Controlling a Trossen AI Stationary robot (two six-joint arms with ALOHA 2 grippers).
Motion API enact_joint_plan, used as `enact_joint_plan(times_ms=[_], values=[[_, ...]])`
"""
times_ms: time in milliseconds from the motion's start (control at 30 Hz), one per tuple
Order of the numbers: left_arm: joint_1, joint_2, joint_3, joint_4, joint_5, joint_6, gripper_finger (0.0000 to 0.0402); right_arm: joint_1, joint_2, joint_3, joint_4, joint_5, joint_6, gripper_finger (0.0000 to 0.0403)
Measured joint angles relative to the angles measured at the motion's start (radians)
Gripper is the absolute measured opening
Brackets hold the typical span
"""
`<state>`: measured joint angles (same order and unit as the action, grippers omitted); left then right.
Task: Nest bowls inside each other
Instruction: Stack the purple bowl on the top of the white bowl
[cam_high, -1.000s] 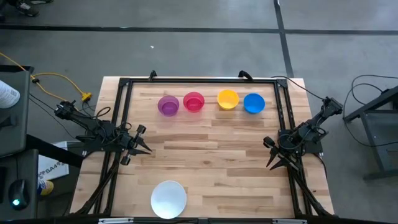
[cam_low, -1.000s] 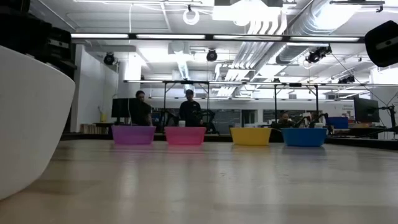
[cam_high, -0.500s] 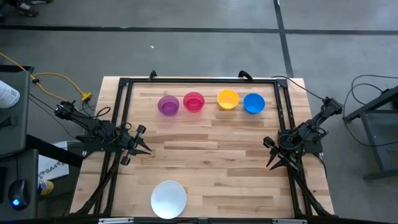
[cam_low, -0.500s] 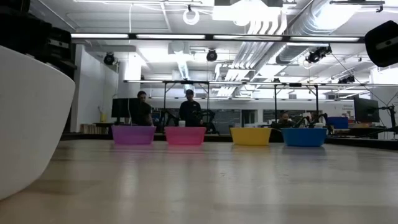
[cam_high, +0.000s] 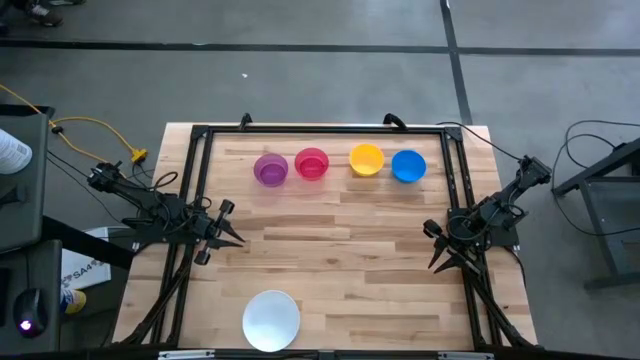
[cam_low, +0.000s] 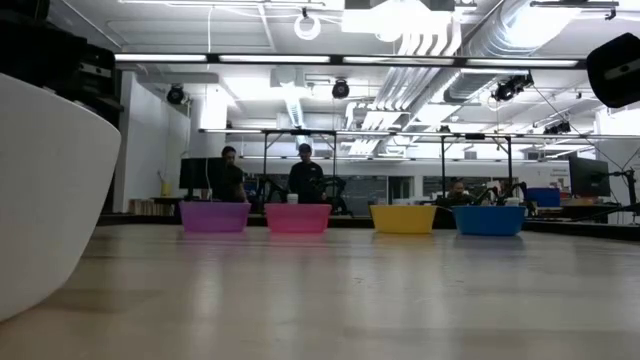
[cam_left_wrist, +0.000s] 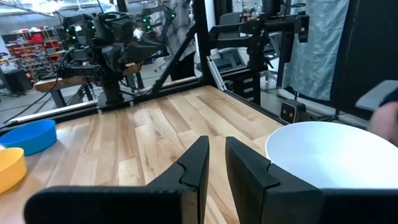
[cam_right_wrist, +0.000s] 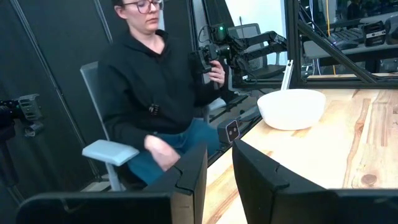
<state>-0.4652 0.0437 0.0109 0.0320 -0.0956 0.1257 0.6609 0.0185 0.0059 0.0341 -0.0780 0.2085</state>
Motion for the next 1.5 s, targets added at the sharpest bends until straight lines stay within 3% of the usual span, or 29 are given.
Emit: enact_joint_plan(times_ms=[433, 533, 700, 867, 1033, 1267, 1400, 1500], values=[[0.0, 0.0, 0.0, 0.004, -0.011, -0.088, 0.0051, 0.0, 0.0, 0.0, 0.0, 0.0, 0.0, 0.0071], [0.0, 0.0, 0.011, 0.024, -0.085, -0.141, 0.0051, 0.0, 0.0, 0.0, 0.0, 0.0, 0.0, 0.0071], [0.0, 0.02, 0.116, -0.17, -0.291, -0.239, 0.0051, 0.0, 0.0, 0.0, 0.0, 0.0, 0.0, 0.0071], [0.001, 0.09, 0.233, -0.329, -0.358, -0.262, 0.0051, 0.0, 0.0, 0.0, 0.0, 0.0, 0.0, 0.0071], [0.001, 0.237, 0.389, -0.478, -0.377, -0.258, 0.0051, 0.0, 0.0, 0.0, 0.0, 0.0, 0.0, 0.0071], [0.02, 0.569, 0.616, -0.655, -0.442, -0.227, 0.0051, 0.0, 0.0, 0.0, 0.0, 0.0, 0.0, 0.0071], [0.147, 0.775, 0.711, -0.741, -0.421, -0.201, 0.0051, 0.0, 0.0, 0.0, 0.0, -0.001, 0.0, 0.0071], [0.292, 0.893, 0.735, -0.772, -0.342, -0.169, 0.0051, 0.0, 0.0, 0.0, 0.0, -0.001, 0.0, 0.0071]])
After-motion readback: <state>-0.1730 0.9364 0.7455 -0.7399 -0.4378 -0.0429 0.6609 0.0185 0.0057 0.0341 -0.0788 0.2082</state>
